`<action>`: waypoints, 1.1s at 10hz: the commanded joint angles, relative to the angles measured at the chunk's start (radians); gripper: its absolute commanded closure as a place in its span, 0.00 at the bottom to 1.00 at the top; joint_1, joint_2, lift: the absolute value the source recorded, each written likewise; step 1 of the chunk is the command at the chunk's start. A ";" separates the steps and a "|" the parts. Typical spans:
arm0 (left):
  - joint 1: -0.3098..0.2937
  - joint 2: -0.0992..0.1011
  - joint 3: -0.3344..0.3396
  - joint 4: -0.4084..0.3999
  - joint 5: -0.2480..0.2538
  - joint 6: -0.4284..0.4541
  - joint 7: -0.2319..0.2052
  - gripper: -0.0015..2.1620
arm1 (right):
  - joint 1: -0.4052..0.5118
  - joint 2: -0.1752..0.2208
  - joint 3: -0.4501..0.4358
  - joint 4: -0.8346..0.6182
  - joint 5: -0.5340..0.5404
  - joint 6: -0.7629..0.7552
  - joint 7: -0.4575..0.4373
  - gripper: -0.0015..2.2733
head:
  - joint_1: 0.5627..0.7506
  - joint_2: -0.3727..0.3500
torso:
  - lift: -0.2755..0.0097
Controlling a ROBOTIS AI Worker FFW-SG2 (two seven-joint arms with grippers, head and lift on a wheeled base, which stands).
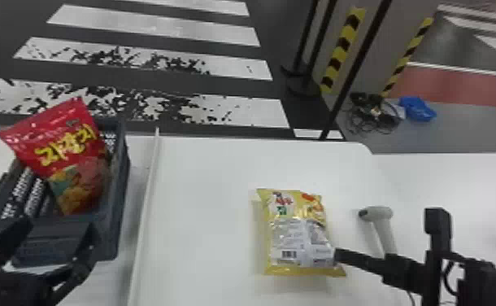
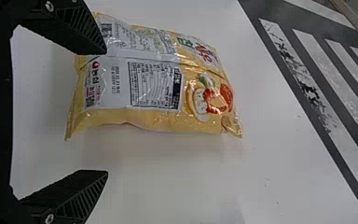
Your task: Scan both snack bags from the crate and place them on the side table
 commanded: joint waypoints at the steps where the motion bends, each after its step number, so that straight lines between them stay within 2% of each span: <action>1: 0.000 -0.001 0.000 0.000 0.000 0.000 0.000 0.02 | -0.028 -0.010 0.028 0.063 0.000 -0.002 0.016 0.04 | 0.70 0.23 | 0.63; 3: 0.000 -0.001 0.000 0.002 0.000 0.000 0.000 0.02 | -0.060 -0.021 0.056 0.128 0.003 -0.030 0.030 0.04 | 0.70 0.26 | 0.63; 7: 0.002 -0.004 0.000 0.003 0.000 -0.003 0.000 0.02 | -0.077 -0.022 0.082 0.169 0.004 -0.033 0.041 0.04 | 0.70 0.28 | 0.63; 8: 0.002 -0.002 0.000 0.003 0.002 0.000 0.000 0.02 | -0.080 -0.022 0.088 0.177 0.004 -0.033 0.043 0.12 | 0.70 0.29 | 0.63; 9: 0.002 -0.004 0.000 0.006 0.002 0.000 0.000 0.02 | -0.083 -0.027 0.091 0.180 0.009 -0.033 0.052 0.32 | 0.70 0.29 | 0.63; 10: 0.002 -0.004 0.002 0.008 0.002 -0.003 0.000 0.02 | -0.085 -0.028 0.092 0.180 0.014 -0.033 0.055 0.83 | 0.70 0.29 | 0.63; 11: 0.002 -0.002 0.000 0.009 0.002 -0.003 0.000 0.02 | -0.085 -0.030 0.085 0.178 0.015 -0.030 0.055 1.00 | 0.70 0.29 | 0.63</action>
